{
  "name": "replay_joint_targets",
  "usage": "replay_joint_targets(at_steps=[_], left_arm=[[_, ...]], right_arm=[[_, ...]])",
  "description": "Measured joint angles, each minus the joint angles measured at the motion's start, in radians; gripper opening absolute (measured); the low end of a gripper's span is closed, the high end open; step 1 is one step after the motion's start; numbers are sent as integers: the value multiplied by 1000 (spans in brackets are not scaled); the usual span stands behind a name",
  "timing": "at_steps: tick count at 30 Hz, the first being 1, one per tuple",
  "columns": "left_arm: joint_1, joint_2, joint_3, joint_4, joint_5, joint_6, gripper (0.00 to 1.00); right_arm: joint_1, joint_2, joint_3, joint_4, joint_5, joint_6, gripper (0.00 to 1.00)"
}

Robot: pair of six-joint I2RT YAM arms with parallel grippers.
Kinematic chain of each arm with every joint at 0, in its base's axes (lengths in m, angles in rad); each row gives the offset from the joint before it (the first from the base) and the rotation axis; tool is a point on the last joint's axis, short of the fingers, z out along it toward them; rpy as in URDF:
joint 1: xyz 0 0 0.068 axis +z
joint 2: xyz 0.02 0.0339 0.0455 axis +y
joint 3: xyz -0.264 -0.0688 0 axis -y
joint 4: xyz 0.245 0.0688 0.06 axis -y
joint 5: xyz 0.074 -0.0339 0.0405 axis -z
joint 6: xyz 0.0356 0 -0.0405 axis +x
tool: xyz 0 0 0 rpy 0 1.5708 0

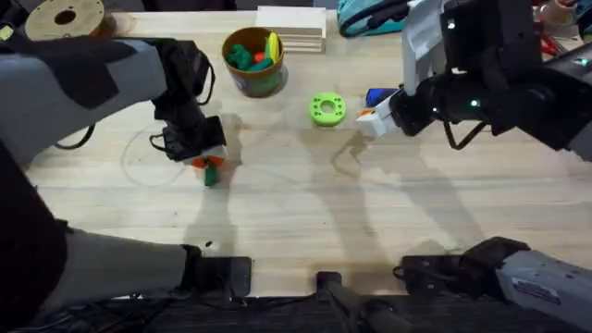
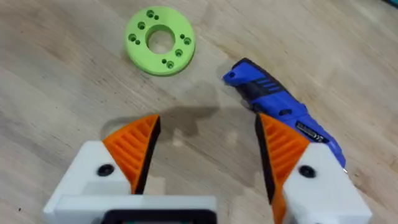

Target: Pick up the gripper from the table and insert it into the empty holder that is missing its gripper. Then pick up a screw, insert it into the mounting hole, and use the screwdriver to tighten it. Finally, clean up the table by picking up the vegetable and placing it into the bucket.

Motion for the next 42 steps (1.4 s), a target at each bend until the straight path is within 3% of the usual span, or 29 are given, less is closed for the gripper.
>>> replay_joint_targets(at_steps=[7,10,14,16,19,25,29,33,42], left_arm=[[0,9,33,-203,-7,1,16],[0,8,122,-301,-3,1,16],[0,5,289,-313,28,1,16],[0,0,364,-272,64,0,15],[-3,-10,432,-124,131,-13,15],[-52,-11,448,254,206,-37,15],[-86,-3,449,430,215,-37,15],[-104,42,449,499,217,-37,15],[-112,162,449,471,201,-37,15]], right_arm=[[0,0,0,0,0,0,896],[0,0,0,0,0,0,896],[0,0,0,0,0,0,896],[0,0,0,0,0,0,896],[0,0,0,0,0,0,897],[0,0,0,0,0,0,896],[0,0,0,0,0,0,896],[0,0,0,0,0,0,898],[0,0,0,0,0,0,896]])
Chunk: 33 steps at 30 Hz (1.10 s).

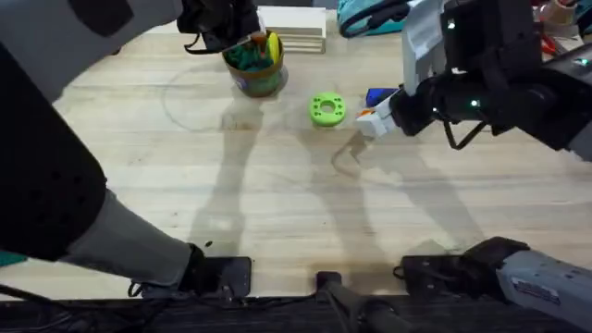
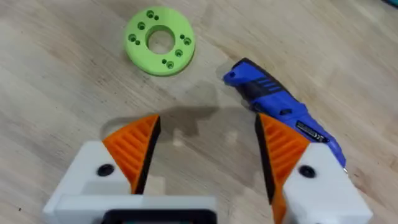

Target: Pick up the gripper from the table and insert it into the empty holder that is missing its gripper. Then pick up a screw, insert it into the mounting hole, and use the screwdriver to tighten it. Finally, clean up the table by picking up the vegetable and placing it into the bucket.

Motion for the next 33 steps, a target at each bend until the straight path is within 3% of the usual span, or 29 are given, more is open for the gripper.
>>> replay_joint_targets(at_steps=[1,2,5,8,9,17,25,33], left_arm=[[0,0,0,0,-1,0,25],[0,-2,0,0,-3,1,101],[0,-6,0,0,-3,0,527],[0,-6,0,0,-1,7,887],[0,-6,0,0,3,13,957],[-7,-129,19,-73,37,196,987],[-98,-470,67,-413,54,460,987],[-114,-652,69,-682,56,537,987]], right_arm=[[0,0,0,0,0,0,895],[0,0,0,0,0,0,897],[0,0,0,0,0,0,897],[0,0,0,3,0,0,897],[0,0,0,6,0,1,896],[-6,-58,82,-135,0,39,896],[-65,-180,317,-347,0,109,896],[-72,-323,332,-394,0,125,896]])
